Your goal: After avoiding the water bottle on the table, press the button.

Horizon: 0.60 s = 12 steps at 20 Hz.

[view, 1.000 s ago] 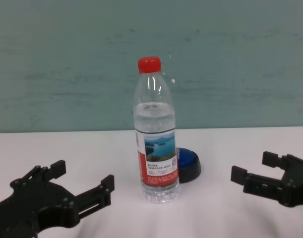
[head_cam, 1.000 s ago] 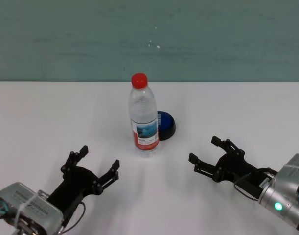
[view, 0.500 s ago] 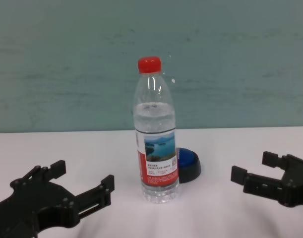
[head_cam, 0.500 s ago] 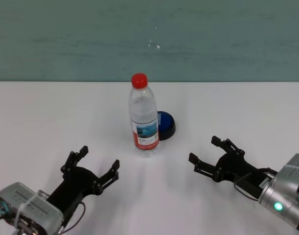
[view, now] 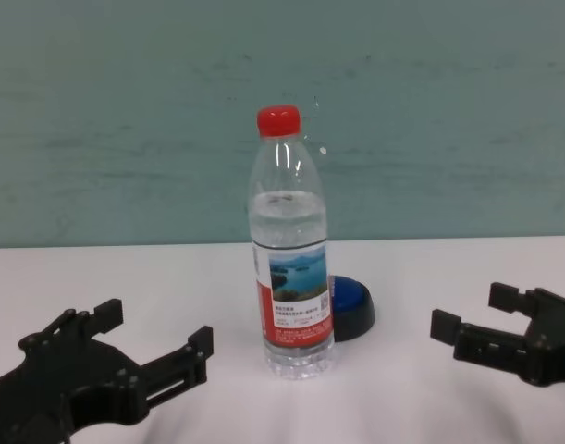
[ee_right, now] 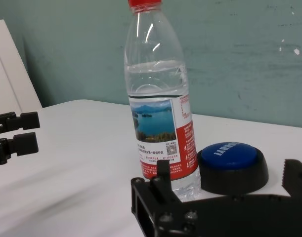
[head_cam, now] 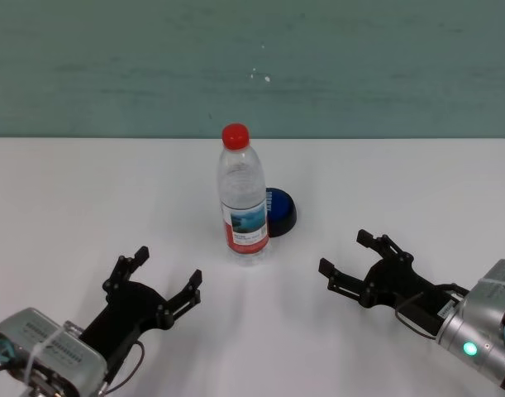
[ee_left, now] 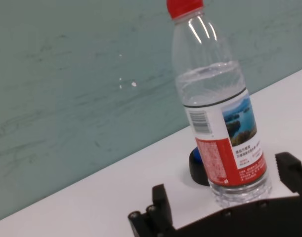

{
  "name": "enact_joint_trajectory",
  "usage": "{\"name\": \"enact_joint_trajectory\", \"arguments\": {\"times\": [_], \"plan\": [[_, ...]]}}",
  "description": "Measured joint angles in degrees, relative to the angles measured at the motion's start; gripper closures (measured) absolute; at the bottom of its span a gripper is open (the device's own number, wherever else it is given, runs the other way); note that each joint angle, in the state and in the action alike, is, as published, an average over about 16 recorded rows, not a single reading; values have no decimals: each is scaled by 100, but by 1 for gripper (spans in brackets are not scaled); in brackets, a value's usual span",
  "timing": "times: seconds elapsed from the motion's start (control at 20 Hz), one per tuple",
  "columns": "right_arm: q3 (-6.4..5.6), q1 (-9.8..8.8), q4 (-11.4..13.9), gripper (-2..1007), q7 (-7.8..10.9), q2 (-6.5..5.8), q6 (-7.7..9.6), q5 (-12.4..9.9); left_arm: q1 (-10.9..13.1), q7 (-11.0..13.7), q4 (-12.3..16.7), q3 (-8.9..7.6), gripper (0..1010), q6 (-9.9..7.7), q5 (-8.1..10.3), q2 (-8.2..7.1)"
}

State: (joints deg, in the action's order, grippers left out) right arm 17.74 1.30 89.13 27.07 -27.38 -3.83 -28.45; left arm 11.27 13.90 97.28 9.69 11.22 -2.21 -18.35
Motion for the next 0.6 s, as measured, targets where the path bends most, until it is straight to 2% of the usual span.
{"name": "enact_joint_trajectory", "arguments": {"times": [0.6], "plan": [[0, 0, 0, 2, 0, 0, 0, 0, 0, 0, 0, 0, 10, 0, 0, 0]]}}
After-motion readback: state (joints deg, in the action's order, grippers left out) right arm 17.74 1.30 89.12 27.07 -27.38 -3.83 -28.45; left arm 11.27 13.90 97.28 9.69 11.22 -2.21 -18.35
